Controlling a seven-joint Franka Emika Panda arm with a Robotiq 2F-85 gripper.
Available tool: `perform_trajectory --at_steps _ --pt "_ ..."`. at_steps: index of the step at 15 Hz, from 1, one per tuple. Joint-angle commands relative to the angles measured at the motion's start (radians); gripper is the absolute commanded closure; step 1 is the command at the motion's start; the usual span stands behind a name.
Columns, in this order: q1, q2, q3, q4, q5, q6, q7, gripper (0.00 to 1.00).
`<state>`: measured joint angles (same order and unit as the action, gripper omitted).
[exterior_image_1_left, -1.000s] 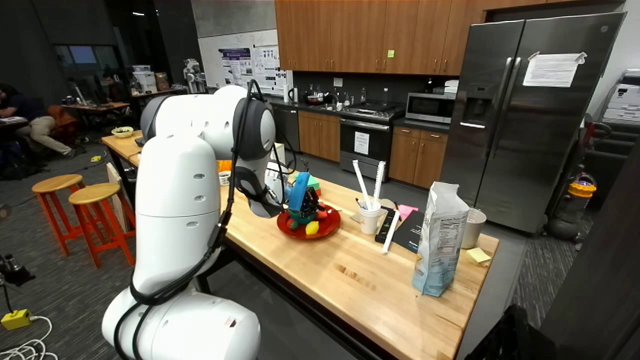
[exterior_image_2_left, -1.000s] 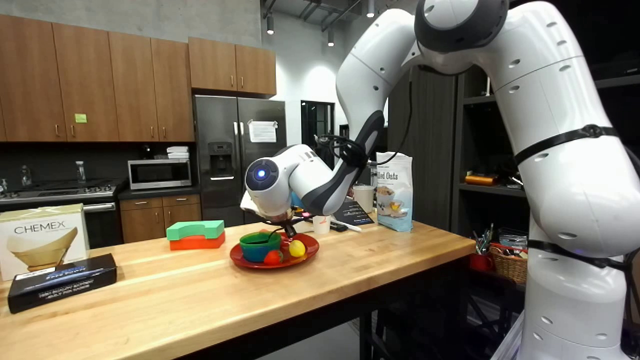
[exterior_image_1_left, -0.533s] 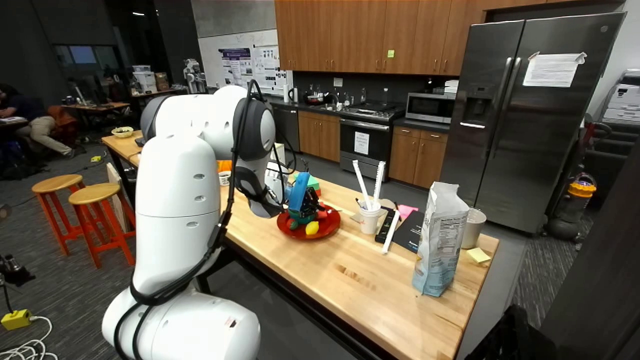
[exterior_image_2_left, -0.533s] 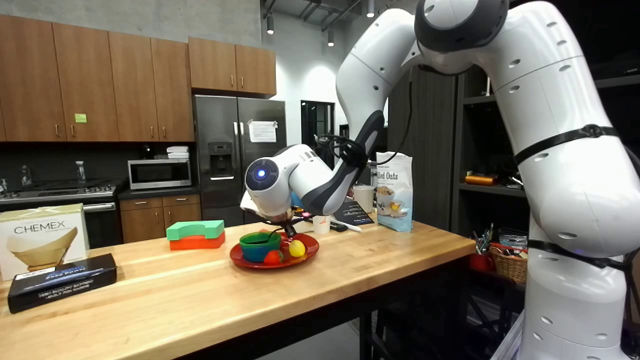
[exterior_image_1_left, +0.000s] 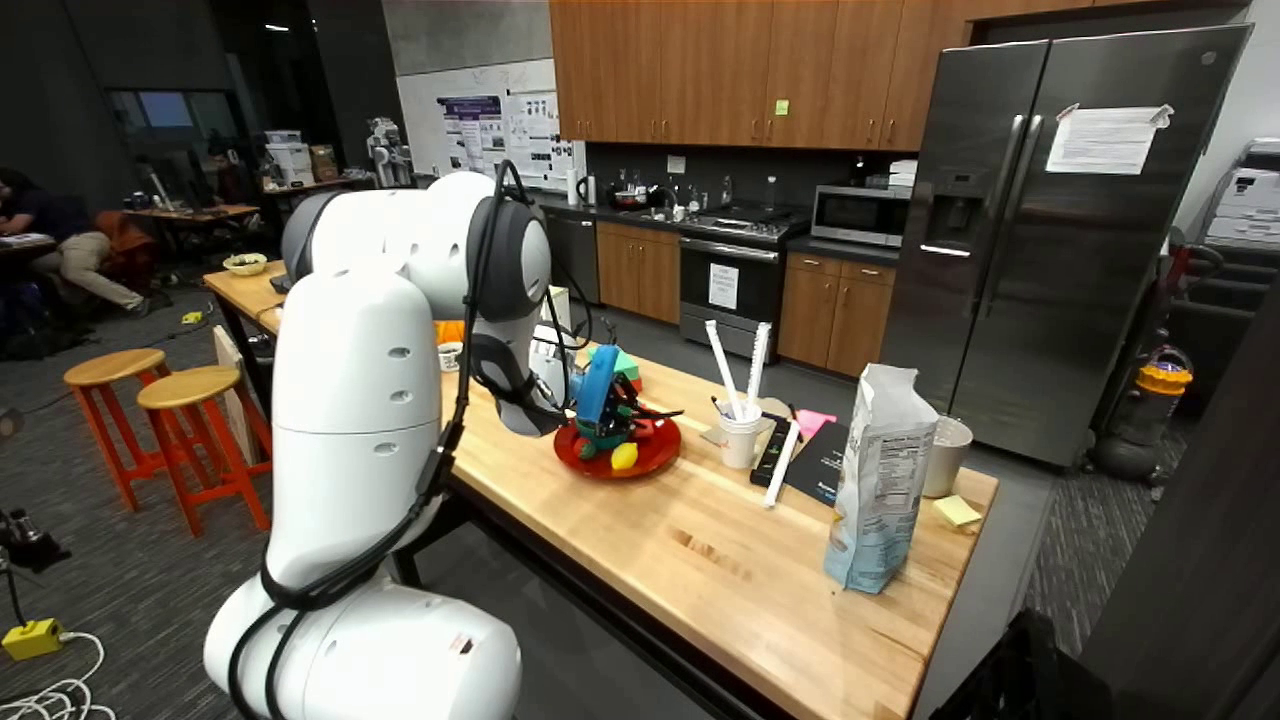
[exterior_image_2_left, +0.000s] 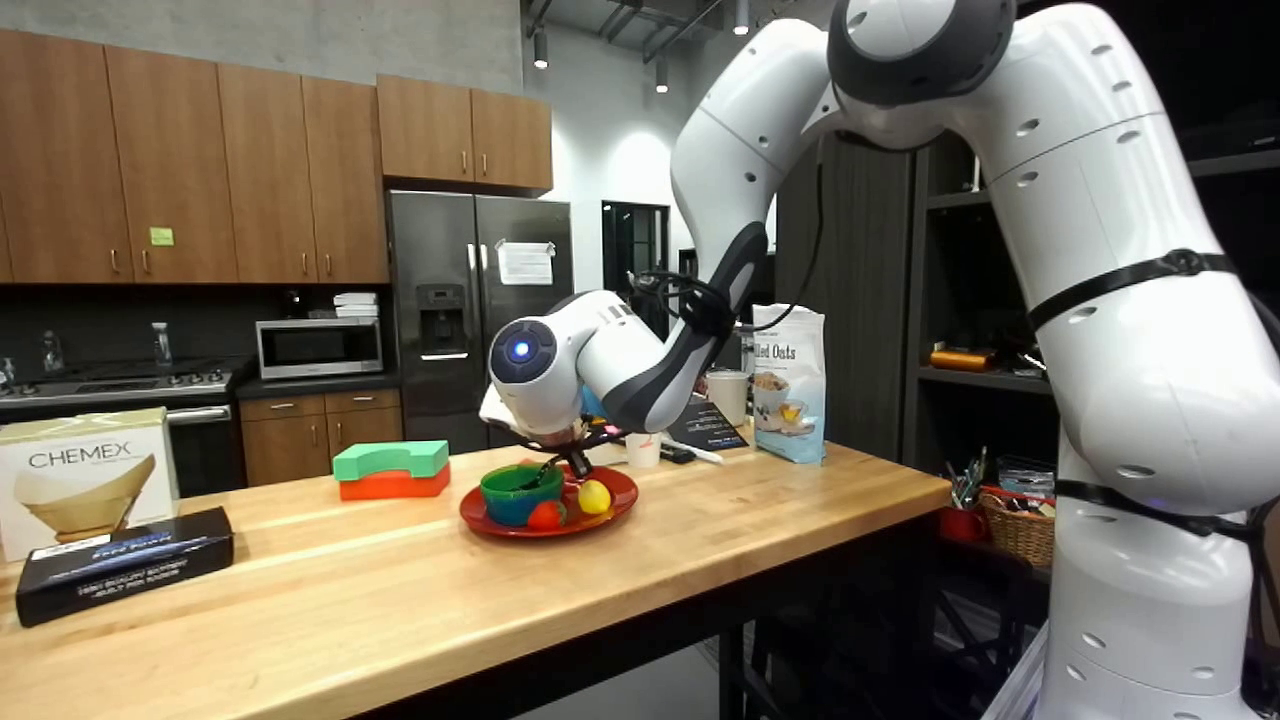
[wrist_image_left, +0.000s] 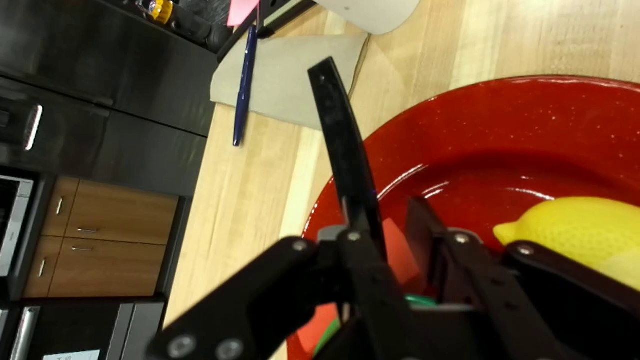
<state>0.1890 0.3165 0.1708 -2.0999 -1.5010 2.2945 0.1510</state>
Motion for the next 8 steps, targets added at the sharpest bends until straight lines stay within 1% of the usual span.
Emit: perform_trajectory --at_steps 1,2,8 --pt "-0.002 0.0 0.004 0.001 0.002 -0.002 -0.003 0.66" --pt "-0.002 0.001 0.004 0.001 0.002 -0.002 -0.003 0.61" --pt "-0.001 0.003 0.004 0.001 0.002 -0.002 -0.003 0.61"
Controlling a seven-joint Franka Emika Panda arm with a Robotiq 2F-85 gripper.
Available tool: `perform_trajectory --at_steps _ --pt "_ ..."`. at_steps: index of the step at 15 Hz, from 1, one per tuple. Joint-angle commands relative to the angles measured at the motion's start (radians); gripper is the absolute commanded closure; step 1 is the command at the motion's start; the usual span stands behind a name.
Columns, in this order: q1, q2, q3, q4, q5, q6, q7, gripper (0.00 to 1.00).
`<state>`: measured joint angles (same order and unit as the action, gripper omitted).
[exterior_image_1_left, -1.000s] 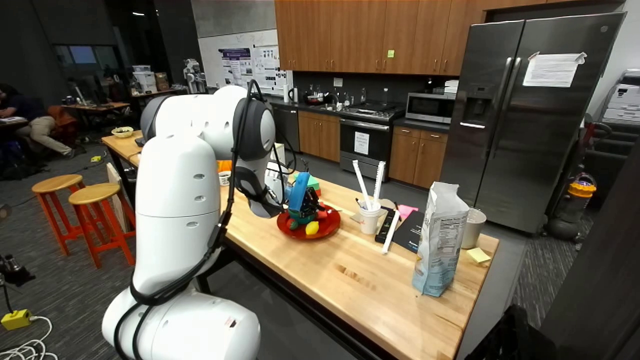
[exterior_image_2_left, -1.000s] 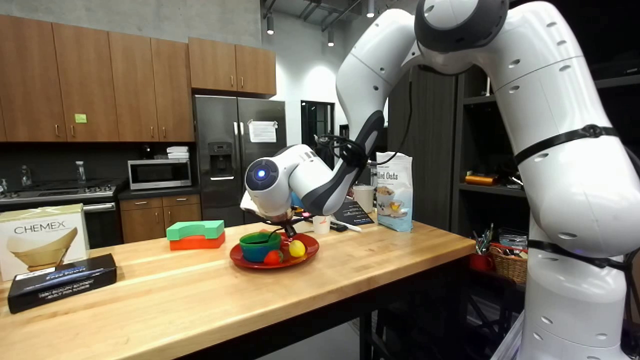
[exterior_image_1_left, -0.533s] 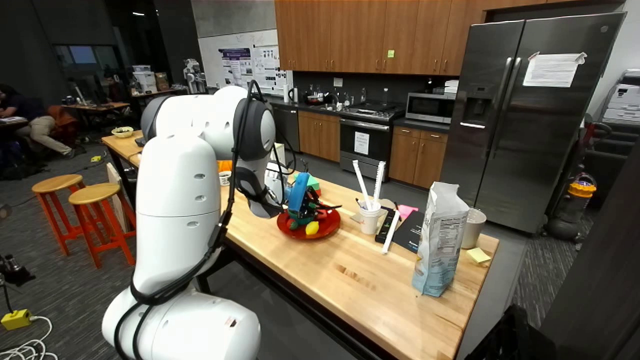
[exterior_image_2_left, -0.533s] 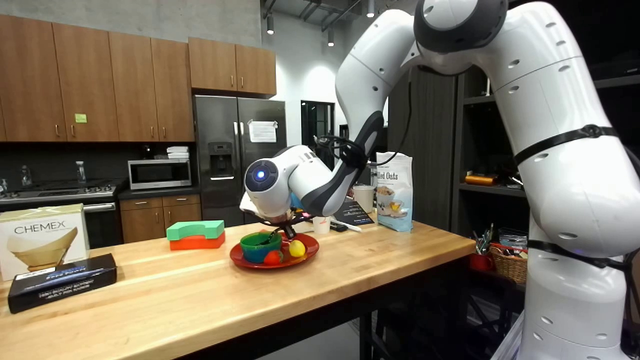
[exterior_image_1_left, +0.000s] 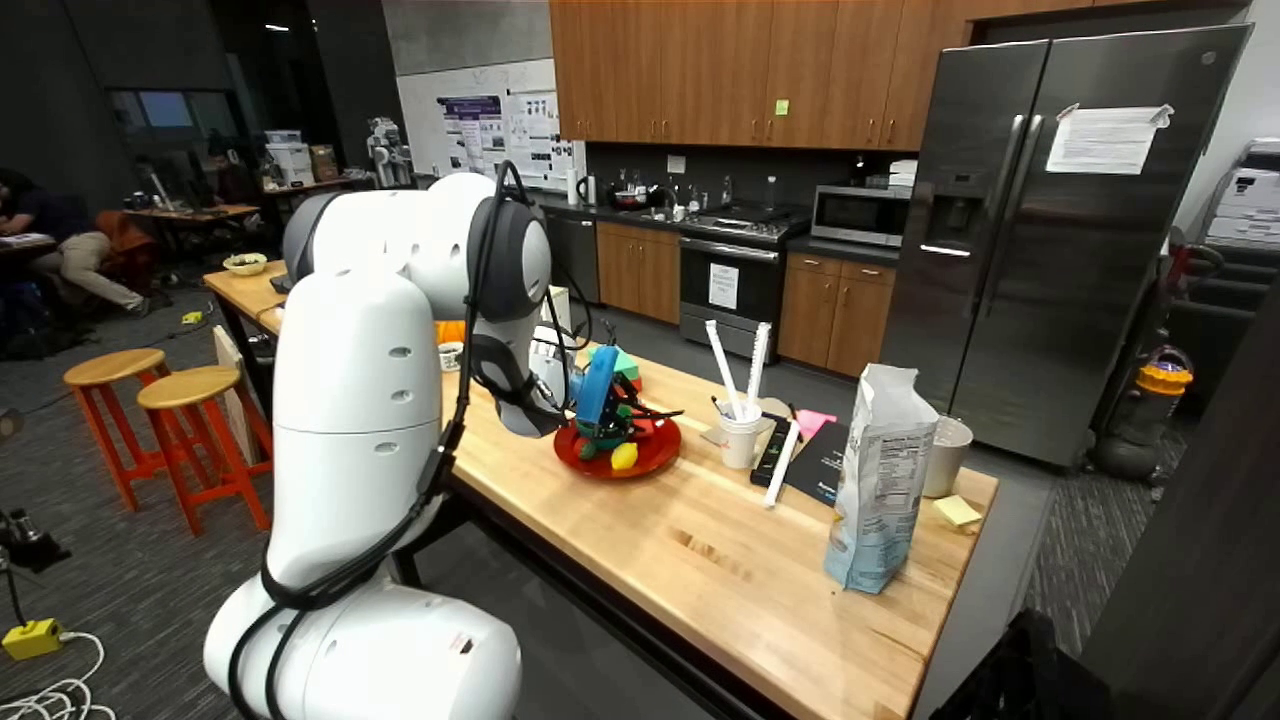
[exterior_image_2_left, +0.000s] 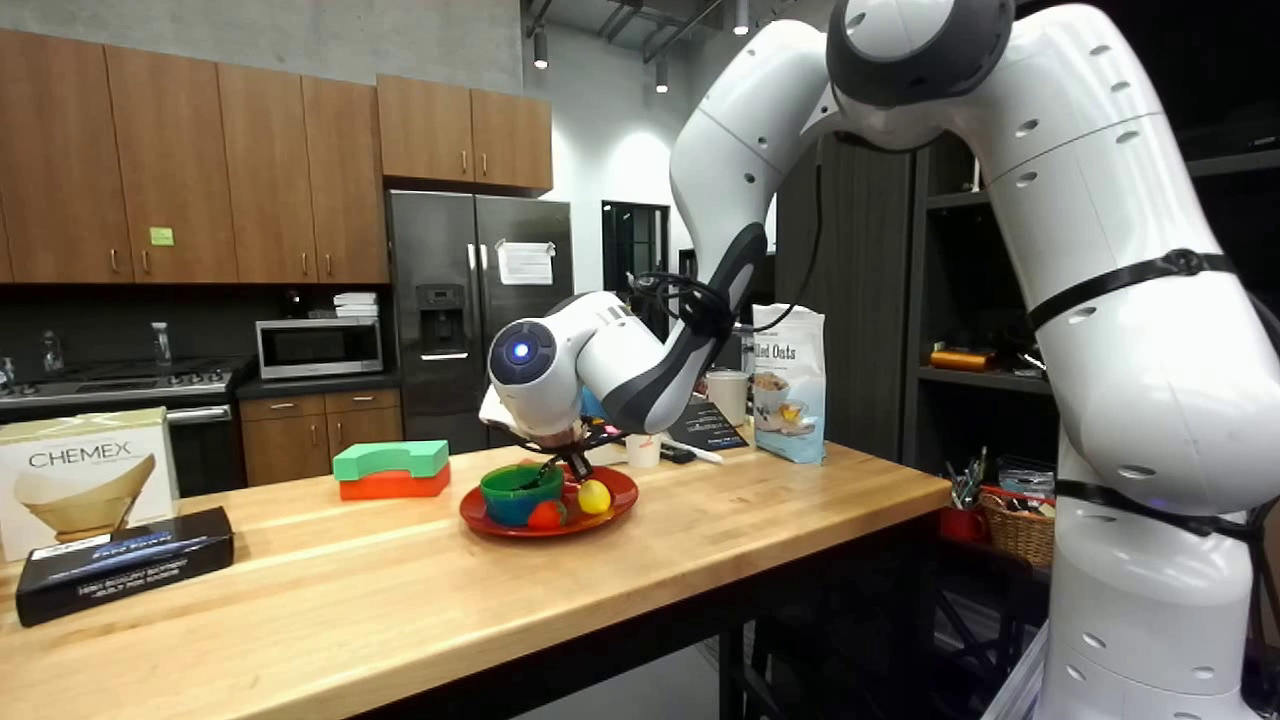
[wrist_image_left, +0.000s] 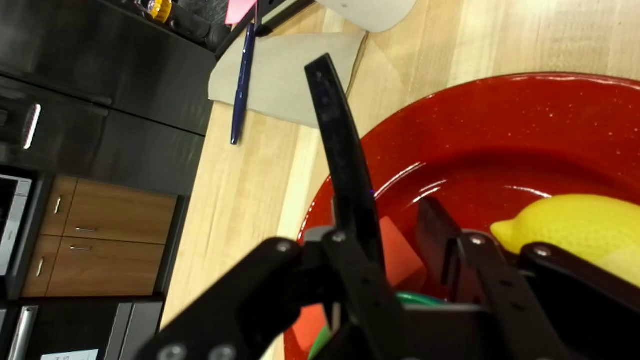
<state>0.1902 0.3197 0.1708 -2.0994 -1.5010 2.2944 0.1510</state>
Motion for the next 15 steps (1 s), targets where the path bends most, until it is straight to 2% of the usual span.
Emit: perform_trajectory --at_steps 1,12,13,15 --pt "-0.003 0.0 0.004 0.001 0.002 -0.002 -0.003 0.61" --pt "-0.003 0.0 0.004 0.001 0.002 -0.002 -0.003 0.61" --pt "-0.003 0.0 0.004 0.001 0.002 -0.002 -0.003 0.86" --pt "-0.004 0.001 0.003 0.001 -0.006 0.007 -0.004 0.92"
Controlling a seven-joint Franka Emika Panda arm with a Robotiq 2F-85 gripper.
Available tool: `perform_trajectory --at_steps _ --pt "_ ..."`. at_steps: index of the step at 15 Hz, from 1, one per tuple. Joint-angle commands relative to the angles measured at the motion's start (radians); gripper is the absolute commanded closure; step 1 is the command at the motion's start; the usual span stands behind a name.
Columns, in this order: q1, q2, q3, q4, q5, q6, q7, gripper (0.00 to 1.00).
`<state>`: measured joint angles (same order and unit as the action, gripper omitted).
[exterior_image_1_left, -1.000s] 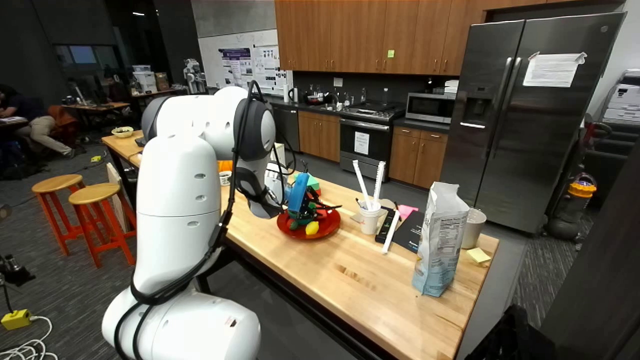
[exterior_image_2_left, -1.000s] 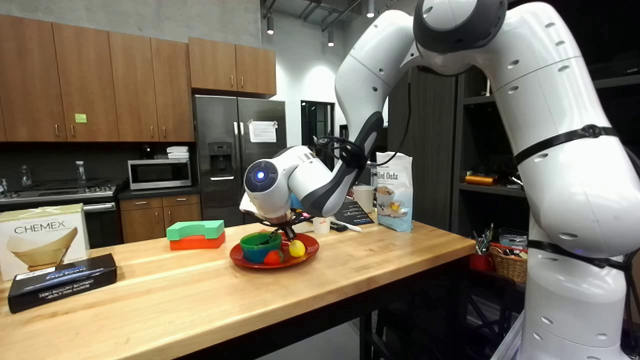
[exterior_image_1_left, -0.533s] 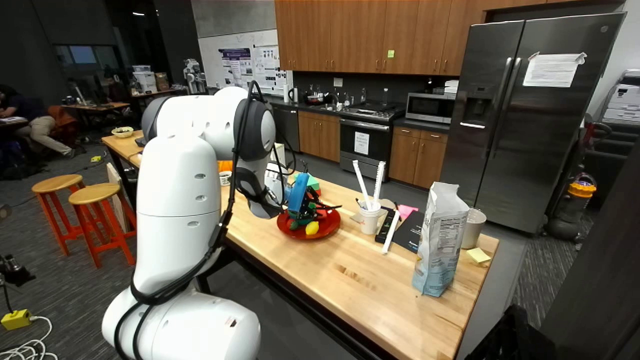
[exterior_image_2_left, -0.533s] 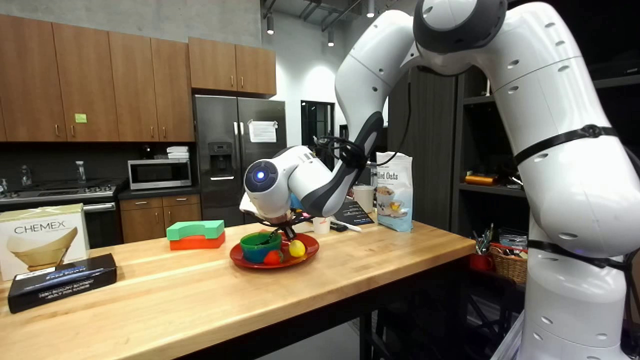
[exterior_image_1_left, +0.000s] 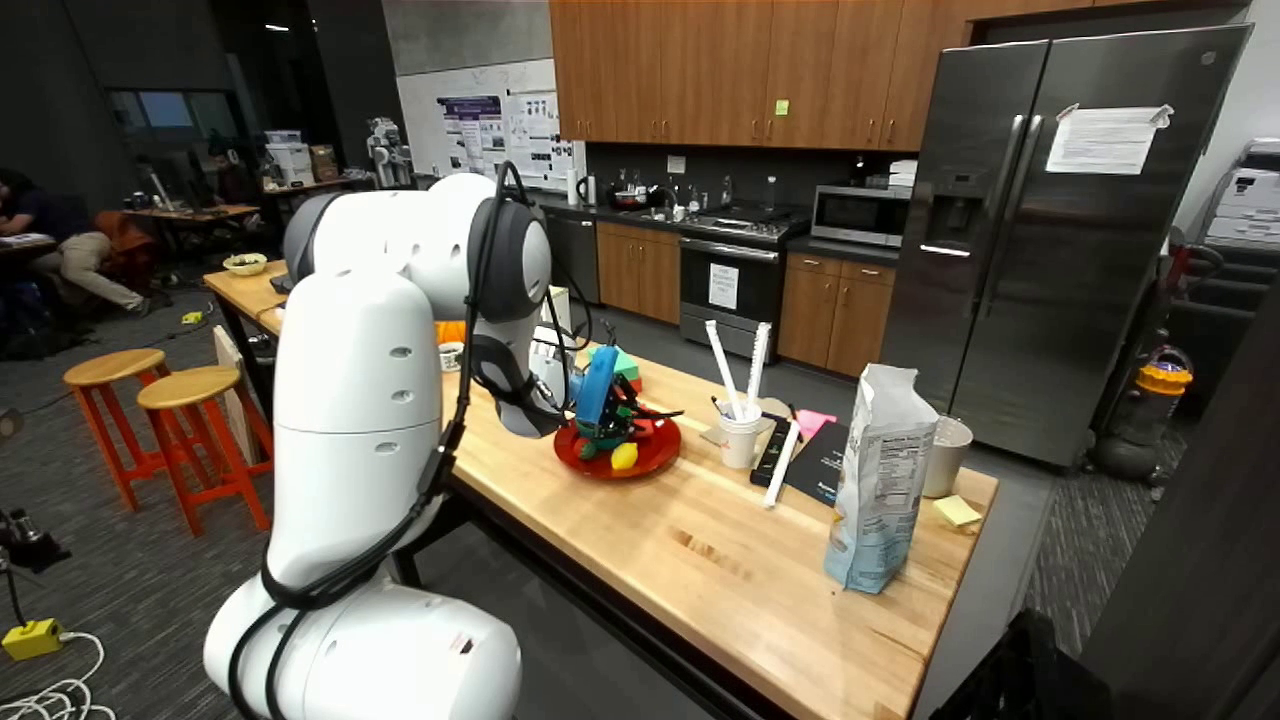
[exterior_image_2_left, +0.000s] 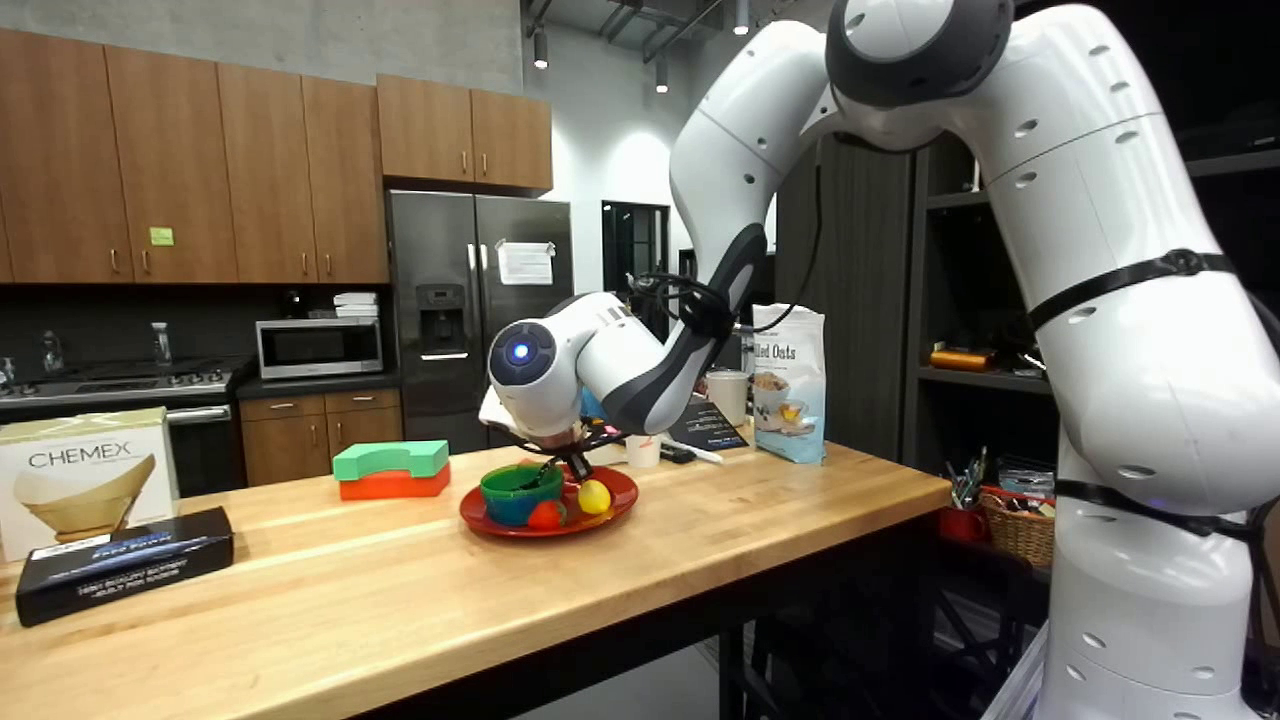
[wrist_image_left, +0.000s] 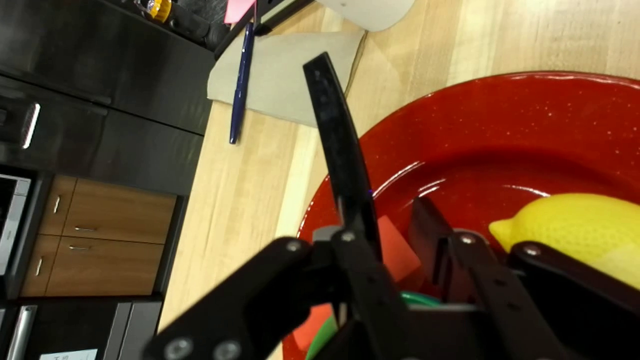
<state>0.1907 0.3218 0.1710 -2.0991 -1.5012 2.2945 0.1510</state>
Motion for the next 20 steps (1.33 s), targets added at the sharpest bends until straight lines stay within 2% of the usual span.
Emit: perform_trajectory --at_steps 1,11,20 --pt "-0.005 0.0 0.002 0.003 -0.01 0.01 -0.004 0.99" --pt "-0.005 0.002 0.0 0.017 -0.005 -0.004 0.001 0.99" --pt "-0.006 0.002 0.003 0.033 0.084 -0.07 -0.032 0.99"
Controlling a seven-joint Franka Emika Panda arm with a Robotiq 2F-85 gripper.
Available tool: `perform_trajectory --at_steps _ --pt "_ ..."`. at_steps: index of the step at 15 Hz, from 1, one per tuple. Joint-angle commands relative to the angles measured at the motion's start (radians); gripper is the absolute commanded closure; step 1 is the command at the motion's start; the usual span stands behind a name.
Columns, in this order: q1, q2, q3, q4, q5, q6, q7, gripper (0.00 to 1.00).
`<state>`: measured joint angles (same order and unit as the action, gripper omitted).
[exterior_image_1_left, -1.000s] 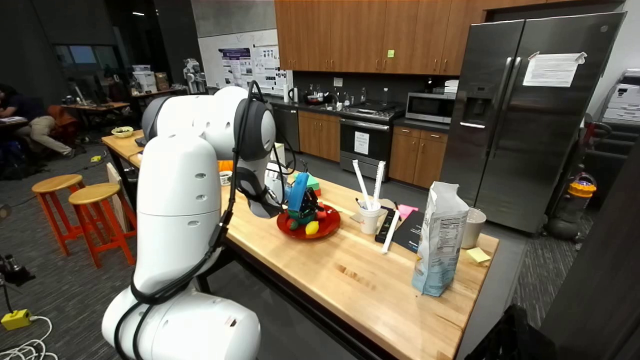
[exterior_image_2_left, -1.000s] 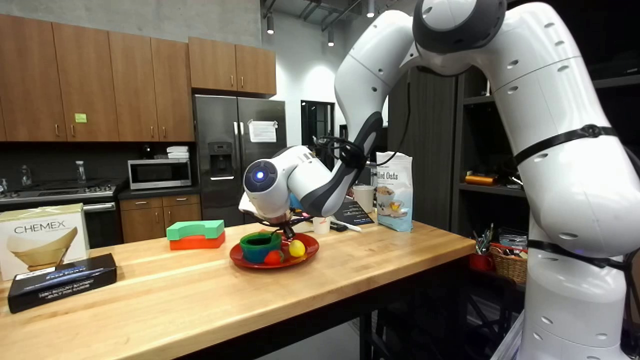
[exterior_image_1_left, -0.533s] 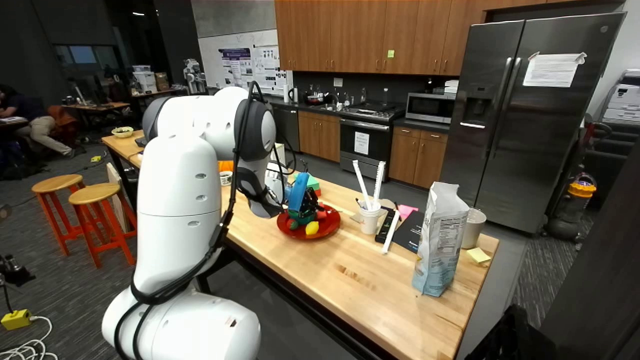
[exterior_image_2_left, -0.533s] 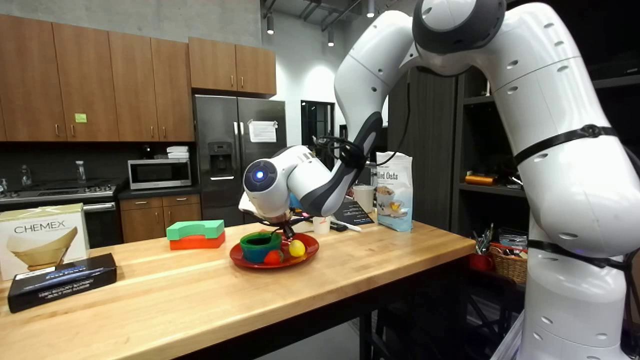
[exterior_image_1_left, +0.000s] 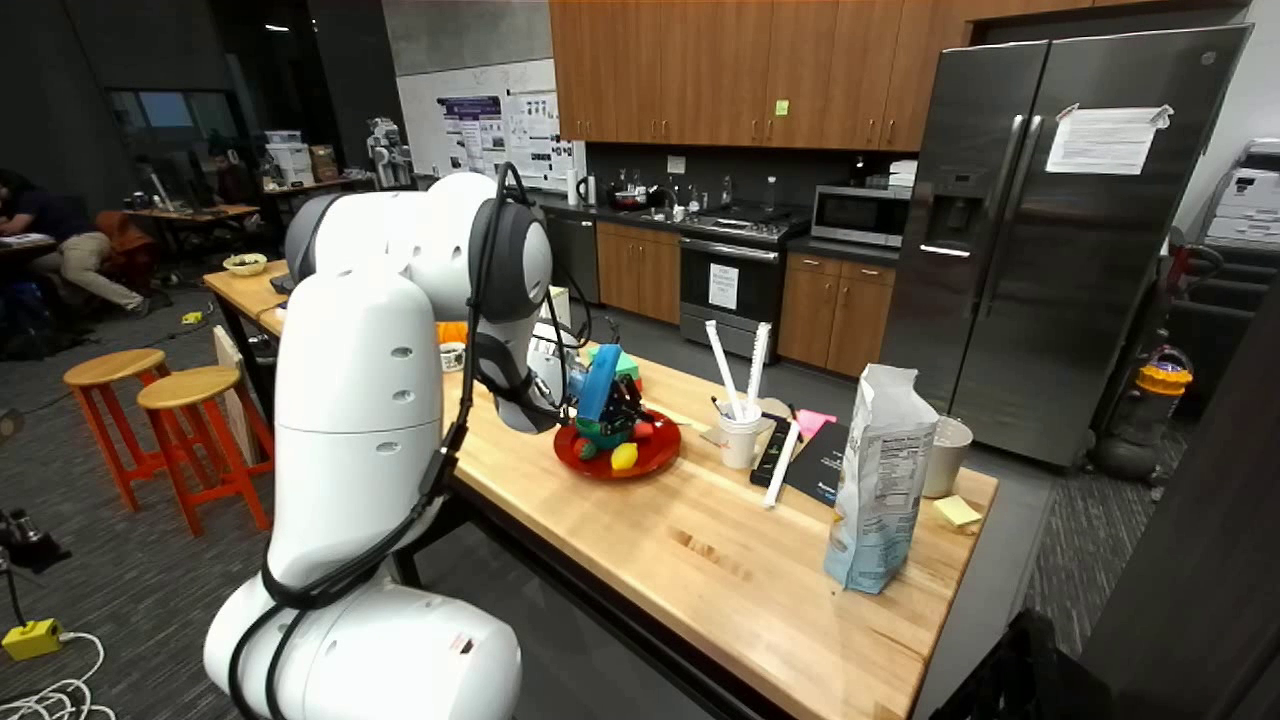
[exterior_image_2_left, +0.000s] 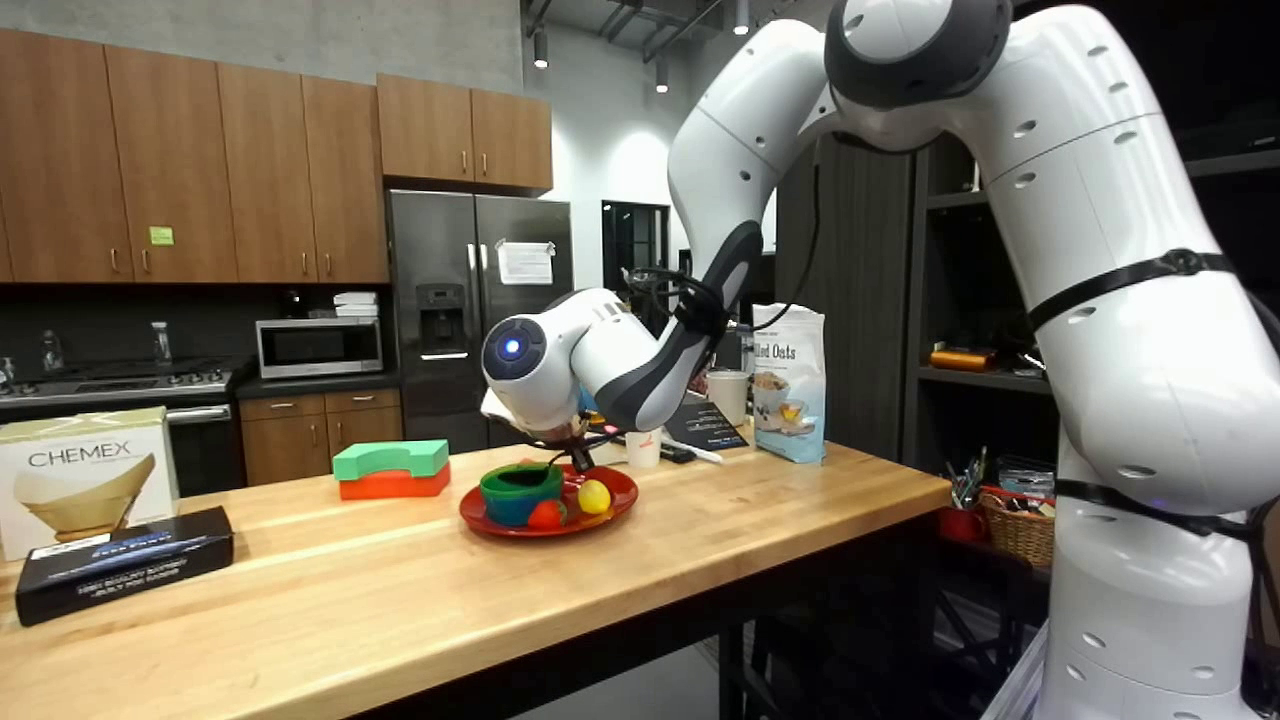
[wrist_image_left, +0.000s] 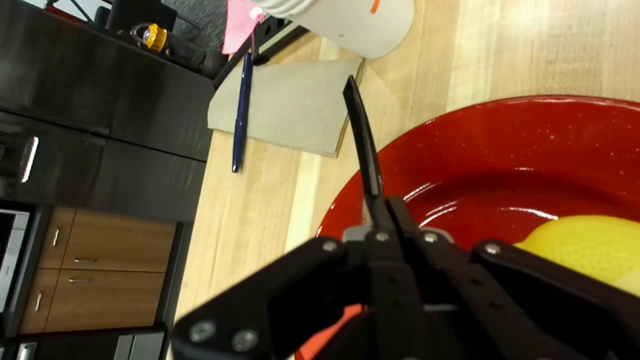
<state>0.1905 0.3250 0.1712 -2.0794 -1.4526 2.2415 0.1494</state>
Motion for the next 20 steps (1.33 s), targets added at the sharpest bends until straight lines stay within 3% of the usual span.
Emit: perform_trajectory --at_steps 1,8,14,20 --pt "-0.007 -0.001 0.003 0.015 0.042 -0.015 -0.035 0.99" --pt "-0.016 0.0 0.005 0.032 0.105 0.023 -0.047 0.99" --pt "-0.032 -0.002 0.008 0.04 0.254 0.115 -0.115 0.99" --pt "-0.013 -0.003 0.002 0.067 0.463 0.007 -0.241 0.99"
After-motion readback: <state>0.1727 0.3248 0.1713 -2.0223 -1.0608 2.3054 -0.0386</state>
